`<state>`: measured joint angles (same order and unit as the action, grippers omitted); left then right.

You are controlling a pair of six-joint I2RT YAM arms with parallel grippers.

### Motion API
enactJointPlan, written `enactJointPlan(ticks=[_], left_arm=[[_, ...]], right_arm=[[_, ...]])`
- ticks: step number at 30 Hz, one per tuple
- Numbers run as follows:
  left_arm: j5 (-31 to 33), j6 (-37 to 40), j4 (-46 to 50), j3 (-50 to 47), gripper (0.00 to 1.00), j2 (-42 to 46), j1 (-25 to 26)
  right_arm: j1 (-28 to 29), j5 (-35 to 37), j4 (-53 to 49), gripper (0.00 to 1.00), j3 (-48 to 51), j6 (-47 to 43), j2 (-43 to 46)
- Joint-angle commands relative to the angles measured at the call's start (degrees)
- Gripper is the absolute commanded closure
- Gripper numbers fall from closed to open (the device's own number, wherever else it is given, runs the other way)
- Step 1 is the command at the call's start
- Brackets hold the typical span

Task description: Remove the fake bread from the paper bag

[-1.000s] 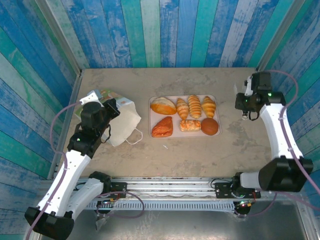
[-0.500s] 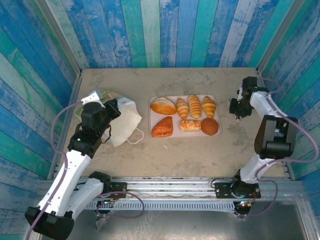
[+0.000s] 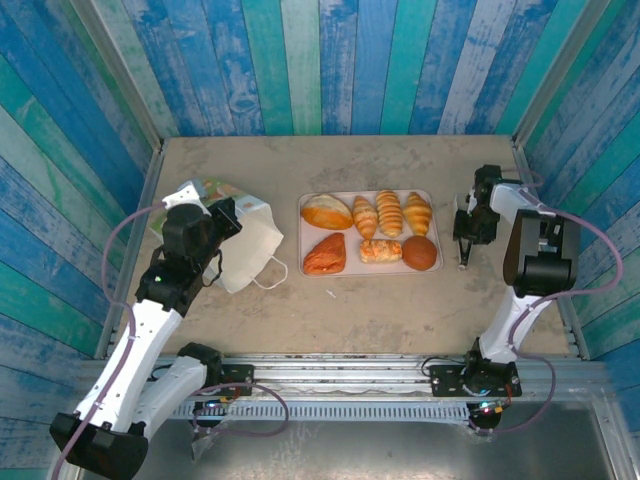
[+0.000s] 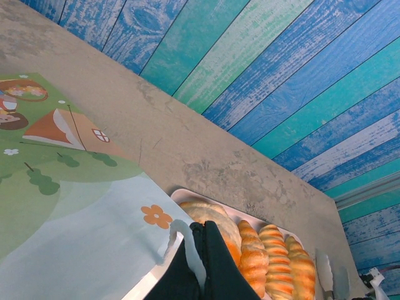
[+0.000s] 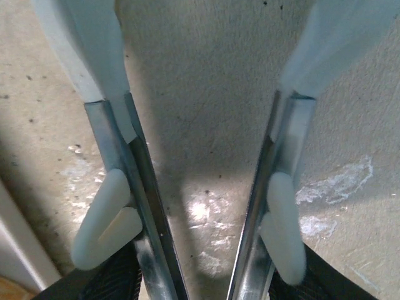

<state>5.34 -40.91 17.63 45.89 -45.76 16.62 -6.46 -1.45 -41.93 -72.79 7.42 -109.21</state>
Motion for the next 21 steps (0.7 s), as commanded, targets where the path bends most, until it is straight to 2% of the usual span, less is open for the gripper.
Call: enactJointPlan(ticks=[1, 11, 16, 21], left_arm=[[-0.3, 0.3, -0.9, 0.3, 1.00, -0.7, 0.2], [0.1, 0.4, -0.6, 0.2, 1.00, -0.1, 0.2], [0.2, 0.5, -0.3, 0.5, 1.00, 0.0, 0.2], [0.1, 0.6, -0.3, 0.7, 1.00, 0.0, 0.2]], right_arm=[[-0.2, 2.0, -0.7, 0.46, -0.8, -0.7, -0.4], [-0.2, 4.1, -3.5, 0.27, -1.2, 0.5, 4.8], [-0.3, 4.2, -4.7, 0.21, -1.8, 1.7, 11.9], [-0.2, 4.8, -5.8, 0.20, -2.2, 1.4, 16.7]])
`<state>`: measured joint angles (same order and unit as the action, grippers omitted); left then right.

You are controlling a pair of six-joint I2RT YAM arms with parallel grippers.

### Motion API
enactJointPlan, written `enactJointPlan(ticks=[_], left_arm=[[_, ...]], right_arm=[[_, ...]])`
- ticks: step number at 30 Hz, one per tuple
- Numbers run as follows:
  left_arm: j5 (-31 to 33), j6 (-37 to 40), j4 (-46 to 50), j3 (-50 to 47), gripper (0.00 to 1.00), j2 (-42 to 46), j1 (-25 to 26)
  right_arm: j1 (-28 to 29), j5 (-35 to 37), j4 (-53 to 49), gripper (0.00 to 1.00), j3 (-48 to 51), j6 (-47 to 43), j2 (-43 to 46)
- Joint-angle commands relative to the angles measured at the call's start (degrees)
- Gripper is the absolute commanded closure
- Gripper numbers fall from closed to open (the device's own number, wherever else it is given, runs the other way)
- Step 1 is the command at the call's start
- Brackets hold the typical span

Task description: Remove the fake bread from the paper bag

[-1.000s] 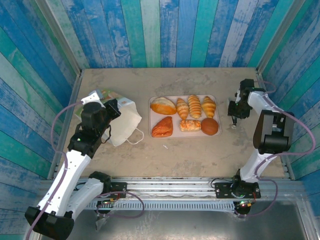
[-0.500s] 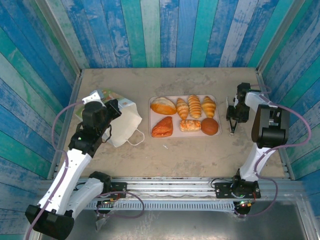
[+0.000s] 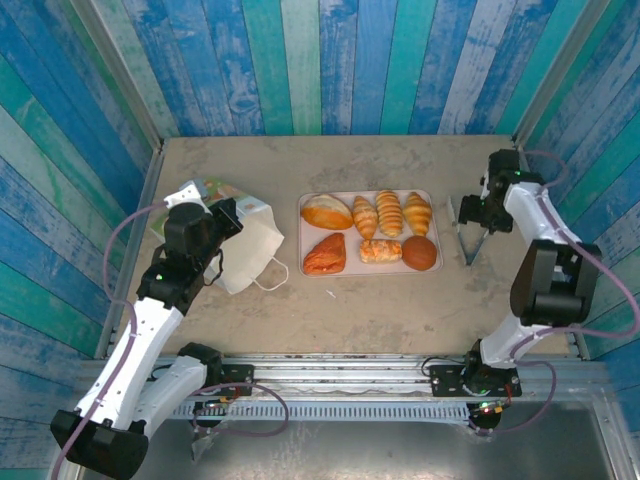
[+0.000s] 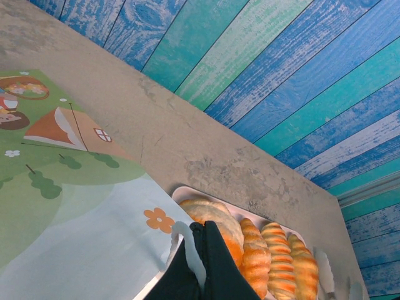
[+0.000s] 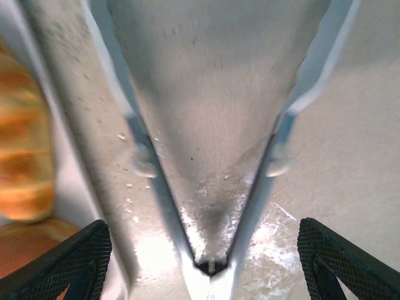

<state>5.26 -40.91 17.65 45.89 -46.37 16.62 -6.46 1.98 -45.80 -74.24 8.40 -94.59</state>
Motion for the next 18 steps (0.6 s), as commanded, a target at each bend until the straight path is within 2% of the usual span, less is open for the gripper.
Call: enactJointPlan(ticks=[1, 5, 7, 10, 12, 18], left_arm=[[0.2, 0.6, -0.3, 0.7, 1.00, 0.6, 0.2], [0.1, 0.6, -0.2, 0.6, 1.00, 0.7, 0.2], [0.3, 0.8, 0.4, 1.0, 1.00, 0.9, 0.2], [0.1, 0.8, 0.2, 1.9, 1.00, 0.9, 0.2], [-0.1, 0.9, 0.2, 2.9, 1.00, 0.6, 0.2], [-0.9, 0.9, 0.3, 4.9, 1.00, -0.3, 0.2]], right_arm=[[-0.4, 2.0, -2.0, 0.20, -0.8, 0.5, 2.1], [-0.6, 2.1, -5.4, 0.26, -2.7, 0.6, 1.4], [-0.5, -4.4, -3.3, 0.26, -1.7, 0.2, 5.1], [0.7, -22.7, 1.3, 0.26, -0.3, 1.3, 11.5], [4.7, -31.4, 6.8, 0.26, 2.2, 4.1, 15.7], [23.9, -35.8, 24.4, 0.27, 10.5, 20.4, 19.7]])
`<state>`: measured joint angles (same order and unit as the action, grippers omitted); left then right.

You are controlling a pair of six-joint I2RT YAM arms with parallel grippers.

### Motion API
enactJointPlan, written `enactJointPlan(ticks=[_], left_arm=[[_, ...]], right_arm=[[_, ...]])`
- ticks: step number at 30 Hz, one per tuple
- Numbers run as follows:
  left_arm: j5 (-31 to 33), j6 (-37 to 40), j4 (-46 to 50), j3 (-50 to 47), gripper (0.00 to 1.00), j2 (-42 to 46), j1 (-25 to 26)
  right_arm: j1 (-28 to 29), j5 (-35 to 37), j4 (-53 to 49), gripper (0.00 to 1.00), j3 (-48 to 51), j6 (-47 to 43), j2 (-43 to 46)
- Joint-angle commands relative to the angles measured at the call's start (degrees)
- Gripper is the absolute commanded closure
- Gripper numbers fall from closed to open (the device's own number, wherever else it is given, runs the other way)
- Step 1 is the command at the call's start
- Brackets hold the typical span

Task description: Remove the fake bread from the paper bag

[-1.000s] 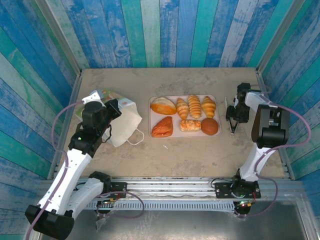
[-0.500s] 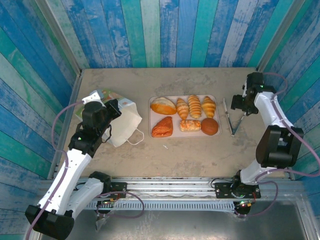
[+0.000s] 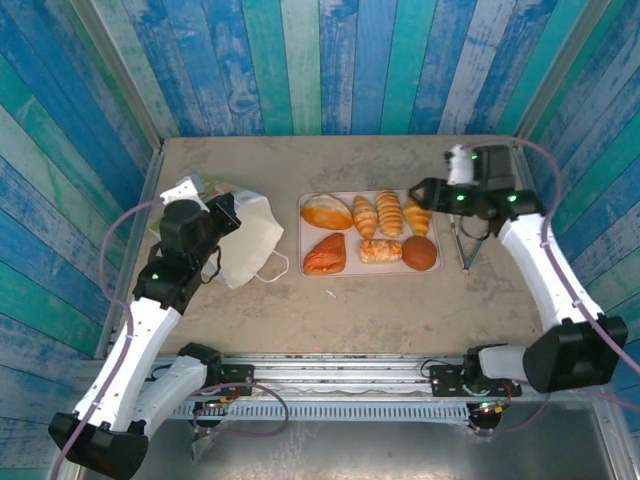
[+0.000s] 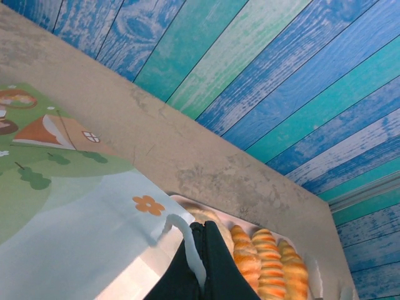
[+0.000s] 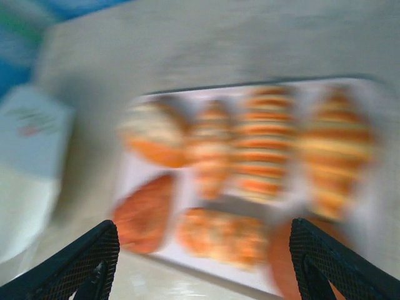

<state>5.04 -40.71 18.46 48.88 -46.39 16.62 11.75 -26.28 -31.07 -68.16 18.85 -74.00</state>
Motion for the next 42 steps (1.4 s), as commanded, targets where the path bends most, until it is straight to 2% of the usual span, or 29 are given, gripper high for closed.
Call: enactJointPlan(ticks=[1, 5, 9, 13, 20, 22, 24, 26, 31, 37, 39, 42], left_arm=[[-0.8, 0.7, -0.5, 2.2, 1.00, -0.4, 0.2], [-0.9, 0.3, -0.7, 2.4, 1.00, -0.5, 0.2], [-1.2, 0.1, -0.9, 2.7, 1.00, -1.0, 0.2], [-1.5, 0.3, -1.0, 3.1, 1.00, -1.7, 0.2], [-1.8, 0.2, -1.4, 3.0, 1.00, -2.0, 0.2], [-1.6, 0.2, -1.3, 3.0, 1.00, -1.9, 0.2], [-1.5, 0.2, -1.2, 3.0, 1.00, -2.0, 0.2], [-1.6, 0.1, -1.4, 2.8, 1.00, -2.0, 0.3], [-1.6, -0.1, -1.6, 2.5, 1.00, -2.0, 0.2], [-1.2, -0.1, -1.3, 2.5, 1.00, -1.7, 0.2], [-0.8, 0.1, -1.2, 2.7, 1.00, -1.7, 0.2], [-0.5, 0.3, -1.1, 3.0, 1.00, -1.8, 0.2]], right_arm=[[9.1, -6.8, 13.1, 0.27, 6.0, 13.1, -1.1], [21.5, -2.4, 25.1, 0.27, 10.0, 23.5, -3.7], [30.7, -3.5, 32.1, 0.26, 8.8, 28.0, -9.4], [35.4, -6.7, 31.8, 0.25, 4.9, 29.4, -17.0], [39.5, -2.9, 27.0, 0.27, 0.9, 31.5, -25.9], [39.6, -4.0, 27.9, 0.29, 0.6, 31.4, -27.0], [39.8, -5.6, 27.8, 0.35, -0.3, 31.1, -28.1], [40.0, -6.7, 27.2, 0.47, -1.0, 30.6, -29.2], [40.3, -7.3, 26.8, 0.67, -1.3, 29.7, -28.6], [40.2, -3.4, 19.7, 0.92, -5.0, 24.6, -26.2], [40.2, -2.3, 17.6, 0.98, -6.5, 23.3, -25.8], [40.0, -1.4, 15.5, 1.00, -8.9, 21.4, -25.4]])
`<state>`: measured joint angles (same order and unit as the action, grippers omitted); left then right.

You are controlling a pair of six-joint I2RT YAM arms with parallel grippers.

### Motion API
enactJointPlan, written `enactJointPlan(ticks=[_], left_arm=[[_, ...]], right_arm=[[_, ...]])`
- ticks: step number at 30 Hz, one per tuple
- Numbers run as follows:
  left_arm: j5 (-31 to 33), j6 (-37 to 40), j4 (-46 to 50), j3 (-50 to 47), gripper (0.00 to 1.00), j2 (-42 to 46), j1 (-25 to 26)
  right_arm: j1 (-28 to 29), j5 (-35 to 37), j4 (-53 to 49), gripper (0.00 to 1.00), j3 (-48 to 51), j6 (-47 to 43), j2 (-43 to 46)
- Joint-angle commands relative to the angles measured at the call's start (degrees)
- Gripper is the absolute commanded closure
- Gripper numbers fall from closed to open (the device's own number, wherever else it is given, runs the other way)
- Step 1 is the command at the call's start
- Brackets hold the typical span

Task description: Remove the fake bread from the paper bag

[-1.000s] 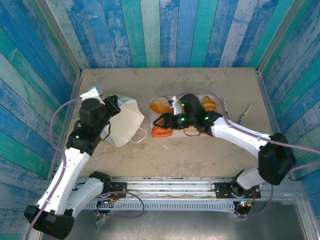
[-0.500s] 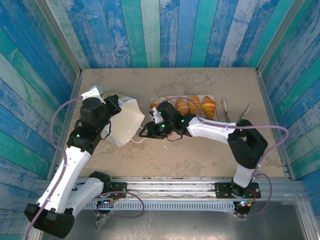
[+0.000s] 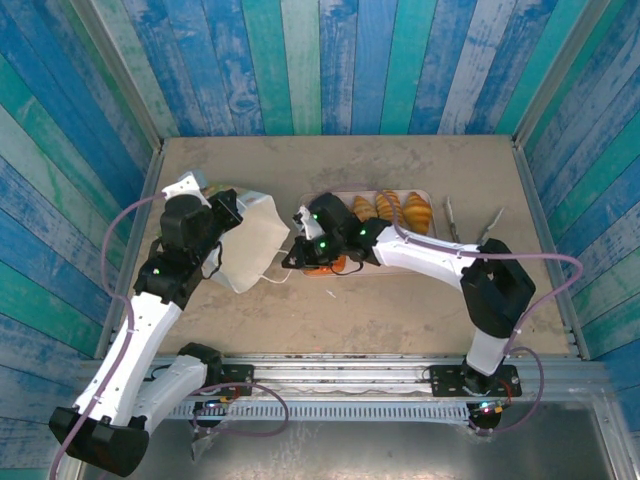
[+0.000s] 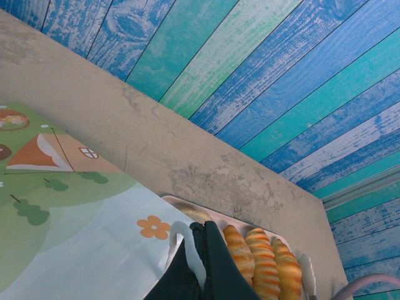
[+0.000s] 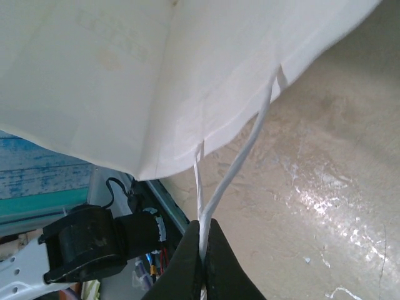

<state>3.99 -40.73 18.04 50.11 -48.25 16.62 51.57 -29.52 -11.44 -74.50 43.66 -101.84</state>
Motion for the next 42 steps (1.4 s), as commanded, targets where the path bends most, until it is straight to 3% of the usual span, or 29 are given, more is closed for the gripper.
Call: enactJointPlan(ticks=[1, 8, 17, 34, 42], left_arm=[[0.7, 0.4, -0.6, 2.0, 1.00, 0.1, 0.2], [4.9, 3.5, 0.2, 4.7, 0.99, -1.4, 0.2], [8.3, 7.1, 0.0, 14.0, 0.99, -10.5, 0.0], [4.7, 10.7, -2.4, 27.8, 0.98, -29.0, -5.5], [2.2, 11.5, -2.1, 34.2, 0.98, -36.8, -8.6]], right_arm=[[-0.1, 2.3, -5.4, 0.99, -3.7, -4.2, 2.6], [-3.0, 3.4, -10.8, 0.99, -11.1, -8.3, 2.8], [-7.0, 1.7, -15.6, 0.99, -22.3, -11.2, 0.1], [-11.9, 0.2, -18.2, 0.98, -39.4, -11.3, -10.1], [-12.7, 3.9, -17.3, 0.98, -43.9, -11.1, -13.6]])
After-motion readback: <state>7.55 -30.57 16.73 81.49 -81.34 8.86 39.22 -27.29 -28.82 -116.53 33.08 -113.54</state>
